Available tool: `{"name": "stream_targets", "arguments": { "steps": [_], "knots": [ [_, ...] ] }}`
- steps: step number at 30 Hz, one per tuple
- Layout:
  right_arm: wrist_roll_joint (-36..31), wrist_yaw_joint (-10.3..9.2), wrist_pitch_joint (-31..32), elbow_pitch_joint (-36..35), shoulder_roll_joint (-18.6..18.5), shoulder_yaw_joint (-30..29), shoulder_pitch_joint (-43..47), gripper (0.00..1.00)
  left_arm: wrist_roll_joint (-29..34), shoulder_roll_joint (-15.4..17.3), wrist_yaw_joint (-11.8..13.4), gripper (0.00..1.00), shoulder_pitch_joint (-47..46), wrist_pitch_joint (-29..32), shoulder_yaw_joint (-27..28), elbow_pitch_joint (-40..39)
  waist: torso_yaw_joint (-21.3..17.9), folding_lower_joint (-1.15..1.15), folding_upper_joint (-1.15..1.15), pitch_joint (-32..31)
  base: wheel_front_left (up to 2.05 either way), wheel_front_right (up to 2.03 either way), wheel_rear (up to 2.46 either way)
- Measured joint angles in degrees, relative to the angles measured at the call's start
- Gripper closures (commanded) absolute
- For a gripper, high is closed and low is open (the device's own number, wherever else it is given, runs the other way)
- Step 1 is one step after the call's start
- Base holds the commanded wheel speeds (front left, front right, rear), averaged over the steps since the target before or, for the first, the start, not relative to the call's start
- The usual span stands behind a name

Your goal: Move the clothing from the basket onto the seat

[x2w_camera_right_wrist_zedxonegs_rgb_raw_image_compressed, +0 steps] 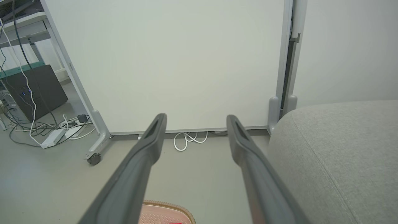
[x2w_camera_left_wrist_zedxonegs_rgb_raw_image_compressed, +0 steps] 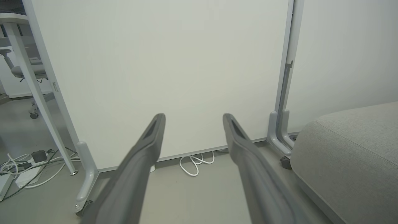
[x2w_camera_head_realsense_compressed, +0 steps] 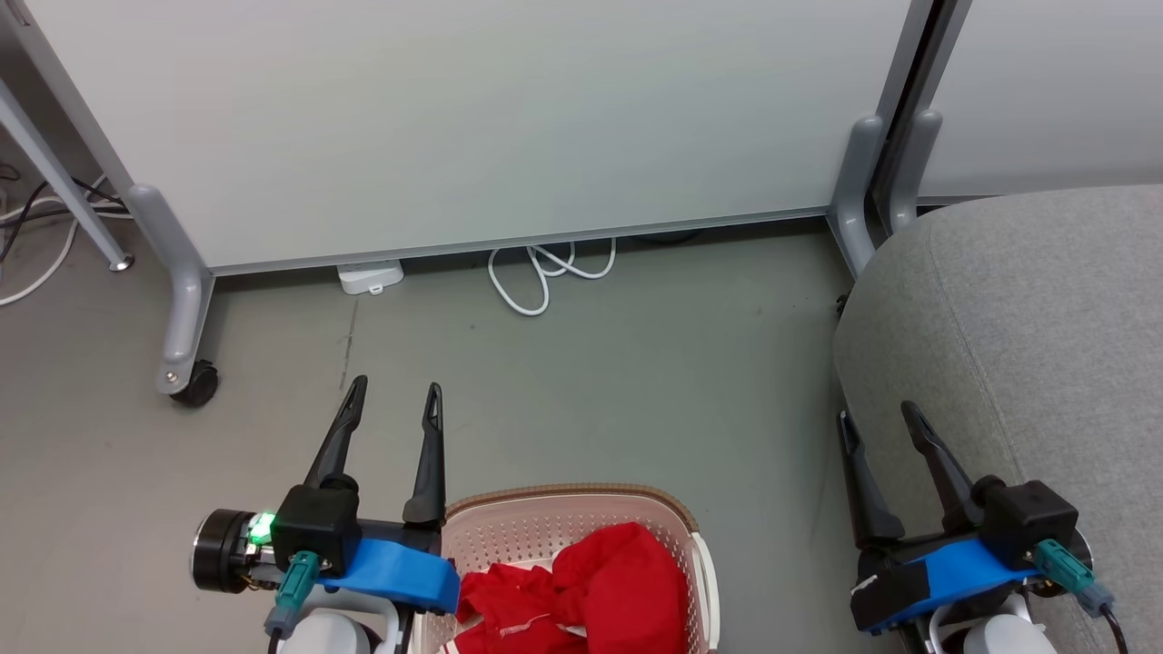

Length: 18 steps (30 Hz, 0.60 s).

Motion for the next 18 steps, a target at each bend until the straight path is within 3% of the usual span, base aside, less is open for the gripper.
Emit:
{"name": "stream_targets", "arguments": {
  "steps": [10,18],
  "knots": [
    [0.04,0.01,0.0,0.36,-0.01,0.08,-0.24,0.0,-0.1,0.01,-0.11,0.0,-0.08,0.0,-0.08,0.49,0.0,0.0,0.0,0.31,0.0,0.0,0.0],
    [0.24,0.01,-0.01,0.35,-0.02,0.07,-1.29,0.0,1.86,0.15,-2.13,0.0,-2.63,-0.01,-1.52,4.0,-0.51,0.0,0.0,1.9,0.0,0.0,0.0]
  ]
}}
